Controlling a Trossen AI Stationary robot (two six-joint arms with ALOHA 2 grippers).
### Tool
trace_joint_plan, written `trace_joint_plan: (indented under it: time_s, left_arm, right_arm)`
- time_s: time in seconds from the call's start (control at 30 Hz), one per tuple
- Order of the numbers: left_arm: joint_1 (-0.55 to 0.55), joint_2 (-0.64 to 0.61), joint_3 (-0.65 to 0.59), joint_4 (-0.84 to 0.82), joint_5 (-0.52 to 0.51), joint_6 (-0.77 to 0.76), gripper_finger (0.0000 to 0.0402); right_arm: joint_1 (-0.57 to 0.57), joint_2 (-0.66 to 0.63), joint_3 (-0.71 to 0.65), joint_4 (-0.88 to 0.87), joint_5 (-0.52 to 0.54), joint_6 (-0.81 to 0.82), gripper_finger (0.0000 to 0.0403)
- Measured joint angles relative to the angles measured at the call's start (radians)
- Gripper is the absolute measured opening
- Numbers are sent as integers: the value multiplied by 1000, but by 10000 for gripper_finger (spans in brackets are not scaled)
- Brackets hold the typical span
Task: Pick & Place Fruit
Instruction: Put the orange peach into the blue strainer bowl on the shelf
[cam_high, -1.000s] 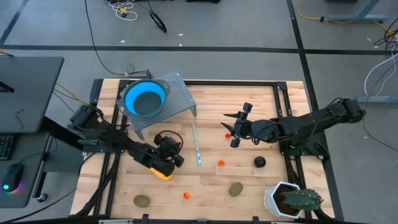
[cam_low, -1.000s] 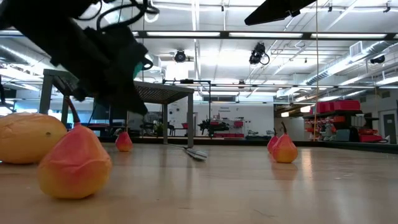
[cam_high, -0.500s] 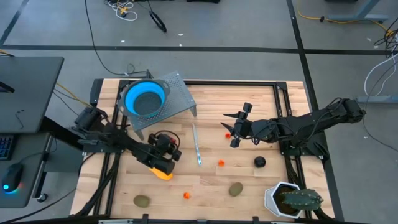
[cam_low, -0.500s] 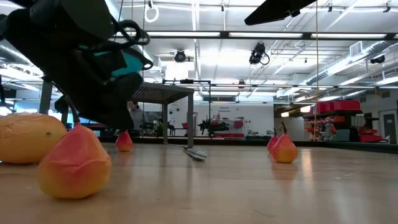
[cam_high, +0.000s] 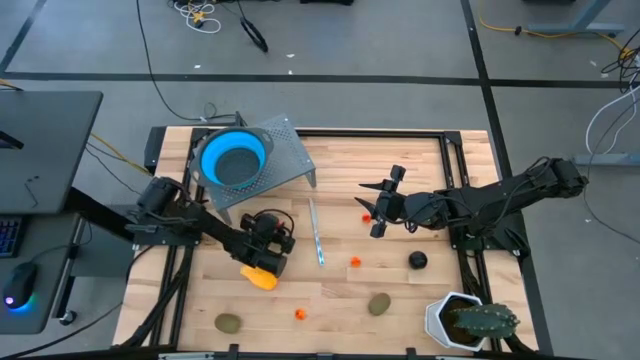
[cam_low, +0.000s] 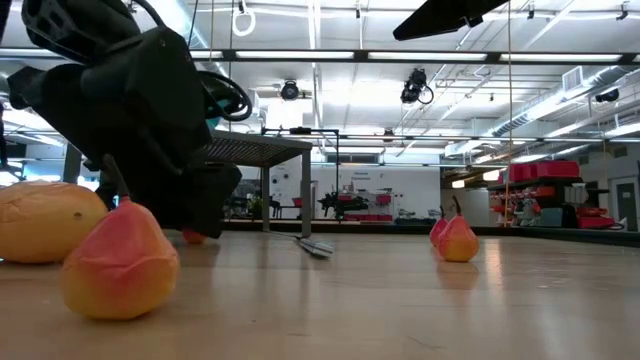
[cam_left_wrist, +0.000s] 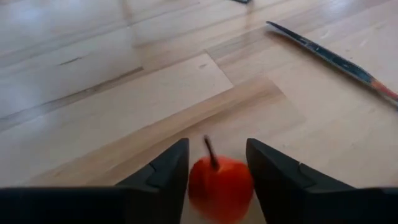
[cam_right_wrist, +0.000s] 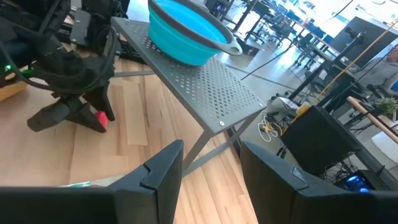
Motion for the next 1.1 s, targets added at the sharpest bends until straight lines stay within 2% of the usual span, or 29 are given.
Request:
trace_joint_plan:
  time_s: [0.27, 0.43, 0.63, 0.77, 0.9, 1.1]
  left_arm:
    - [-1, 3, 0, 25, 7, 17, 110]
    - [-2, 2, 25, 47, 39, 68, 124]
    - [-2, -37, 99, 44, 108, 235, 123]
    - [-2, -97, 155, 41, 160, 366, 111]
    - [-3, -189, 202, 40, 201, 501, 119]
    - [-8, -385, 256, -48, 198, 675, 122]
  right_arm:
    - [-1, 0, 0, 0, 0, 0, 169]
    - [-1, 0, 0, 0, 0, 0, 169]
    - [-1, 0, 0, 0, 1, 0, 169]
    - [-1, 0, 0, 0, 1, 0, 169]
    - [-1, 0, 0, 0, 1, 0, 169]
    - [-1, 0, 0, 0, 1, 0, 169]
